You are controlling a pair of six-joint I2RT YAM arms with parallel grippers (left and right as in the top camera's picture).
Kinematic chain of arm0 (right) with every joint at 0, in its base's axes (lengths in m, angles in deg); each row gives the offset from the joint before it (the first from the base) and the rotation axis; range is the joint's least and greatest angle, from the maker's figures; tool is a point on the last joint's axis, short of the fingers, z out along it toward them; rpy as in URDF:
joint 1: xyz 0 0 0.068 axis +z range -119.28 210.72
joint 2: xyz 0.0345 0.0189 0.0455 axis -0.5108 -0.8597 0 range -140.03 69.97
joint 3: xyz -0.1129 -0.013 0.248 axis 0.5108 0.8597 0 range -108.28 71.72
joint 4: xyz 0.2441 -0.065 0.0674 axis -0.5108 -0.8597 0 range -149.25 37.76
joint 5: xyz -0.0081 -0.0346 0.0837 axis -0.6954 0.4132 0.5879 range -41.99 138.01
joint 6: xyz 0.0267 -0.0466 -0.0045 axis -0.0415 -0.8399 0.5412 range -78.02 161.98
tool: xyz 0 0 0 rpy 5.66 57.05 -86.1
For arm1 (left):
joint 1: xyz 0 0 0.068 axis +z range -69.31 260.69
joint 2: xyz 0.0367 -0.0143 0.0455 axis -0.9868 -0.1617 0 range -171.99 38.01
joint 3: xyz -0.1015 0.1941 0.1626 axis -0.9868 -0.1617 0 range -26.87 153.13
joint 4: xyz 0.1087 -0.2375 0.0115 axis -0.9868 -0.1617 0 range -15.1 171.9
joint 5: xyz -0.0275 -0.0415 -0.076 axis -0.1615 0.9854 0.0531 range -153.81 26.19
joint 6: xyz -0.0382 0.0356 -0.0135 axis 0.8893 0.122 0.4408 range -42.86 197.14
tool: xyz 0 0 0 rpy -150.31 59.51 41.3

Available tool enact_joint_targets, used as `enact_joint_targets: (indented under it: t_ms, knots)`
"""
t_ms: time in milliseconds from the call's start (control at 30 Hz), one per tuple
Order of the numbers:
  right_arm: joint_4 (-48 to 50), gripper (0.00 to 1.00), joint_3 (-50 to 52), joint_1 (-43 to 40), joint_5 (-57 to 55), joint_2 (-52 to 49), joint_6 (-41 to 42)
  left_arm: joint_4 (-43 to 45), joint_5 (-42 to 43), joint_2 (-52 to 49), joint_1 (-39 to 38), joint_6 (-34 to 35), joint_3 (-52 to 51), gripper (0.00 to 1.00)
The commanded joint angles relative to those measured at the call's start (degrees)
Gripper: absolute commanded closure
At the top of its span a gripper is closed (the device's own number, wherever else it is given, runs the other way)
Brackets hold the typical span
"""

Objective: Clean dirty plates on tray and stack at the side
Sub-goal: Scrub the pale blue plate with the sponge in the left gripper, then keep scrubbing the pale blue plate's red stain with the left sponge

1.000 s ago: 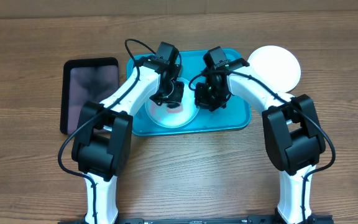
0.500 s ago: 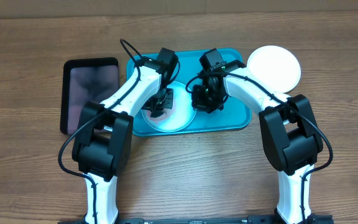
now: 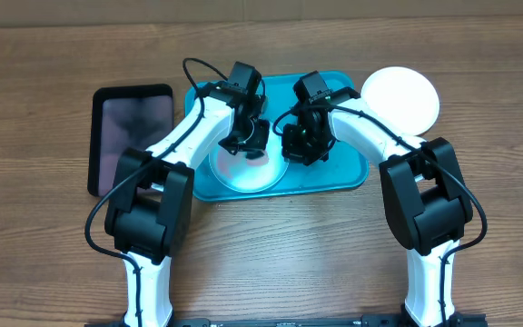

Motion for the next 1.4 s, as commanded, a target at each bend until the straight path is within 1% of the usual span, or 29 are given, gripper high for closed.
enact_joint_targets:
  t_ms: [0,33,100,167,267,333,400,500,567,600,667,733,767,833,933,1000,1033,1067,1133,1233,1300,1367]
  knots:
    - [-0.13,0.96,-0.85,0.02,1.01,0.15,-0.15,0.7,-18.99,-1.2,0.0,6.49,-0.13,0.96]
    - [-0.13,0.96,-0.85,0.02,1.01,0.15,-0.15,0.24,-22.25,-1.2,0.0,7.26,-0.13,0.96]
    - [-0.13,0.96,-0.87,0.02,1.01,0.13,-0.15,-1.51,-25.31,-1.22,0.0,7.43,-0.13,0.96]
    - [-0.13,0.96,-0.85,0.02,1.01,0.13,-0.15,-3.87,-25.46,-1.22,0.0,7.45,-0.13,0.96]
    - [-0.11,0.96,-0.87,0.02,1.01,0.15,-0.15,-8.72,-22.25,-1.22,-0.13,7.37,-0.13,0.96]
    - [-0.11,0.96,-0.87,0.02,1.01,0.13,-0.15,-11.85,-17.81,-1.2,-0.24,5.99,-0.13,0.96]
    - [-0.15,0.96,-0.85,0.02,1.03,0.15,-0.15,-13.6,-10.21,-1.22,-0.39,1.51,-0.13,0.96]
    - [-0.28,0.96,-0.87,0.02,1.03,0.15,-0.15,-13.9,6.45,-1.2,-0.39,-8.57,-0.13,0.96]
    - [-0.31,0.96,-0.87,0.02,1.03,0.13,-0.15,-13.0,15.8,-1.2,-0.44,-13.33,-0.13,0.96]
    - [-0.33,0.96,-0.85,0.02,1.03,0.13,-0.15,-12.09,18.75,-1.2,-0.42,-14.25,-0.13,0.96]
    - [-0.35,0.96,-0.87,0.02,1.03,0.15,-0.15,-9.33,20.11,-1.22,-0.42,-13.81,-0.13,0.95]
    - [-0.39,0.96,-0.87,0.02,1.03,0.13,-0.15,-6.56,18.73,-1.2,-0.42,-12.22,-0.13,0.96]
    - [-0.39,0.96,-0.87,0.02,1.03,0.13,-0.15,-4.87,16.5,-1.22,-0.42,-10.56,-0.13,0.96]
    - [-0.44,0.96,-0.87,0.02,1.03,0.13,-0.15,-2.16,8.85,-1.22,-0.42,-6.69,-0.13,0.96]
    - [-0.63,0.96,-0.87,0.02,1.01,0.15,-0.17,0.2,-8.04,-1.22,-0.42,-0.59,-0.13,0.96]
    - [-0.68,0.96,-0.87,0.02,1.01,0.13,-0.17,0.55,-17.25,-1.22,-0.35,2.01,-0.13,0.96]
    - [-0.63,0.96,-0.87,0.02,1.01,0.13,-0.17,0.48,-20.83,-1.22,-0.31,2.99,-0.13,0.96]
    - [-0.59,0.96,-0.85,0.02,1.01,0.13,-0.17,0.22,-22.71,-1.22,-0.31,3.32,-0.13,0.96]
    - [-0.52,0.96,-0.85,0.02,1.01,0.15,-0.15,-1.25,-23.34,-1.22,-0.31,3.43,-0.13,0.96]
    - [-0.52,0.96,-0.87,0.02,1.01,0.13,-0.17,-6.01,-21.46,-1.22,-0.39,5.14,-0.13,0.96]
    - [-0.52,0.96,-0.87,0.02,1.01,0.15,-0.17,-9.66,-17.94,-1.22,-0.44,5.11,-0.13,0.96]
    - [-0.55,0.96,-0.87,0.02,1.01,0.13,-0.17,-13.42,-12.41,-1.22,-0.42,5.07,-0.13,0.96]
